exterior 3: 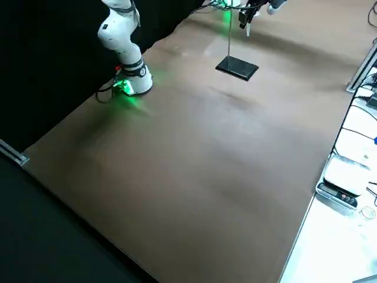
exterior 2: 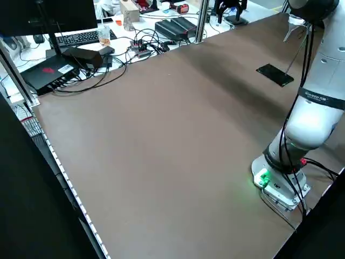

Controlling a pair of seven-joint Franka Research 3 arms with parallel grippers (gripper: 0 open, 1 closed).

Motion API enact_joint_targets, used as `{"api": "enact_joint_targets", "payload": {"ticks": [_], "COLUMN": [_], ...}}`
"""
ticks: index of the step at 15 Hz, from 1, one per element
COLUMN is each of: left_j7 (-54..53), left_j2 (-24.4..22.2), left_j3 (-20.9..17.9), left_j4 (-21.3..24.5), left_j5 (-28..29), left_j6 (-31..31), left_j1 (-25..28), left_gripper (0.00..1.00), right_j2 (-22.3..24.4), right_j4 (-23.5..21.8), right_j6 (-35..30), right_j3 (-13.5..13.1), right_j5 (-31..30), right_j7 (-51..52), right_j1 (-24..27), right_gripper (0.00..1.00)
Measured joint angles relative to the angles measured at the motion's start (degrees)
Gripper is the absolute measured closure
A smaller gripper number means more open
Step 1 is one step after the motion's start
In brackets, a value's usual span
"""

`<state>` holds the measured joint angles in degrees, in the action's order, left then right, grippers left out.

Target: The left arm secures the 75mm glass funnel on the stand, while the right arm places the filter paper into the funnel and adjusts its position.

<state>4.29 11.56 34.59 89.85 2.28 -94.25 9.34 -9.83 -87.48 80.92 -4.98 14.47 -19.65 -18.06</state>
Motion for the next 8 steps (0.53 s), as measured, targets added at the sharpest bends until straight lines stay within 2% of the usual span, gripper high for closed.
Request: {"api": "enact_joint_targets", "payload": {"ticks": [3,5,8], "left_j7": [7.3,11.8,12.5], "left_j2": [-1.4,-2.9,-4.1], "left_j3": [-0.1,-0.1,-0.2], "left_j4": [0.0,0.0,0.0], "left_j5": [1.8,4.2,4.8], "left_j6": [4.1,7.7,9.0], "left_j1": [1.2,2.7,4.0], "left_gripper": [0.00,0.00,0.00], "right_j2": [1.8,4.7,7.7], "right_j4": [1.1,0.8,-2.6], "right_j6": [0.0,-0.7,1.8], "right_j3": [-0.1,-0.1,0.6], "right_j5": [-2.7,-7.8,-11.3], "right_j7": [6.7,12.2,12.6], "right_j1": [5.4,9.6,9.4], "right_gripper": [0.59,0.58,0.58]}}
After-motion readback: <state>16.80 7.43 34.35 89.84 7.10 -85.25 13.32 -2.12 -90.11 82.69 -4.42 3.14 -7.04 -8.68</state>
